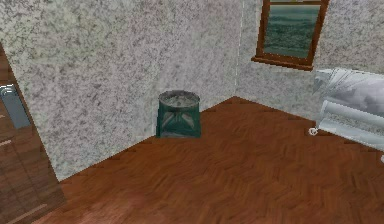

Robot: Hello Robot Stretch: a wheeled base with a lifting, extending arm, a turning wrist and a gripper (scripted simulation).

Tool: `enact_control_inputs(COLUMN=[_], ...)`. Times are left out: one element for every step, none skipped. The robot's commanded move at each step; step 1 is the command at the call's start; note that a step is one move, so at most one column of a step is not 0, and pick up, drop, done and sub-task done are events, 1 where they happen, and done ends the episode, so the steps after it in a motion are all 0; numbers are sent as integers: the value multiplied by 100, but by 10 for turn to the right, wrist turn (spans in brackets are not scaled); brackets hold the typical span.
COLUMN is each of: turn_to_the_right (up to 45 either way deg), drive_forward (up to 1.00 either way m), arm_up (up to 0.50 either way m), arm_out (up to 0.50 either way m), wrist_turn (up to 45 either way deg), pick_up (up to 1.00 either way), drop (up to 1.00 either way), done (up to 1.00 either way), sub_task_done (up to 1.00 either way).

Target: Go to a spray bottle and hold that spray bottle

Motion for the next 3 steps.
enact_control_inputs(turn_to_the_right=[0,0,0], drive_forward=[0,0,0], arm_up=[0,0,0], arm_out=[46,0,0], wrist_turn=[0,450,450], pick_up=[0,0,0], drop=[0,0,0], done=[0,0,0], sub_task_done=[0,0,0])
